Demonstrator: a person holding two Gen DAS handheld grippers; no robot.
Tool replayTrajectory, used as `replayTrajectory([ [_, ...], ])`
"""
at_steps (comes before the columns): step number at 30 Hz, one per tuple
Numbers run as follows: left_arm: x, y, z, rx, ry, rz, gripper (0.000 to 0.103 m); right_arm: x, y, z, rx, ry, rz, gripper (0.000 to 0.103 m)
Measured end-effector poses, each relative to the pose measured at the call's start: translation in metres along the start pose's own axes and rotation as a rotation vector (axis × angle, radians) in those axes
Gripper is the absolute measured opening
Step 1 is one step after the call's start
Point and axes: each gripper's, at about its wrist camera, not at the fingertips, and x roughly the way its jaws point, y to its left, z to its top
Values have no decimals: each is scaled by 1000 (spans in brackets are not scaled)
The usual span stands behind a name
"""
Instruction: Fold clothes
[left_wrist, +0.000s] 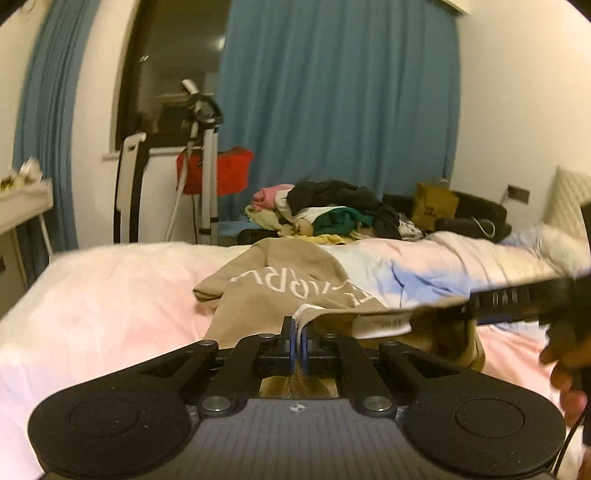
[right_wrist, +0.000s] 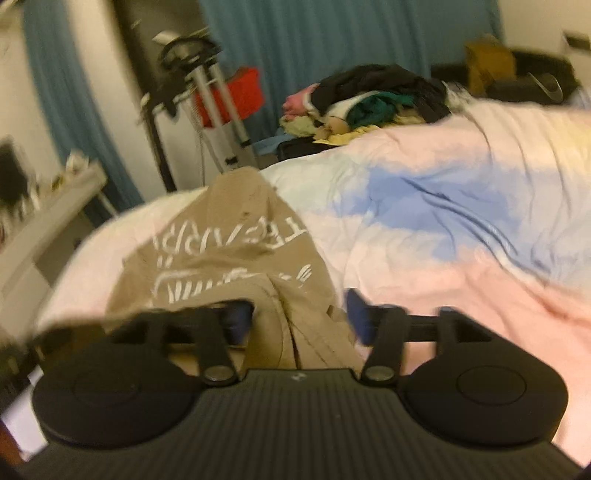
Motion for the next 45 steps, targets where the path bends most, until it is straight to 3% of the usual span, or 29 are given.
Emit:
replayTrajectory([
  [5, 3, 0, 1, -10, 3, -10, 4, 10, 39, -14, -252, 39, 8, 66],
  [9, 10, -5, -5, -1, 31, 9, 4, 20, 57, -24, -376, 19, -55, 65],
  [13, 18, -14, -20, 25, 92, 72, 4, 12, 39, -12, -225, -99, -178, 65],
  [17, 25, -34, -32, 143, 68, 128, 11, -4, 20, -1, -64, -168, -147, 65],
  [20, 29, -47, -40, 233, 60, 151, 14, -12, 18, 0, -38, -208, -136, 65],
  [24, 33, -56, -50, 329, 112, 207, 24, -22, 15, 5, -5, -268, -103, 65],
  [29, 35, -68, -60, 528, 191, 365, 32, -29, 10, 11, 21, -304, -94, 65],
  [32, 33, -61, -61, 533, 208, 398, 34, -33, 4, 13, 34, -338, -108, 65],
  [36, 27, -33, -42, 365, 172, 490, 48, -27, 4, 14, -41, -350, -137, 77],
  [39, 5, -11, -18, 186, 100, 527, 52, -14, 2, 11, -51, -250, -150, 76],
  [42, -11, 12, 0, 4, 53, 523, 57, 7, -5, 6, -16, -97, -103, 76],
  [45, -33, 16, 20, -58, 6, 500, 59, 7, 2, 7, -51, -93, -148, 76],
])
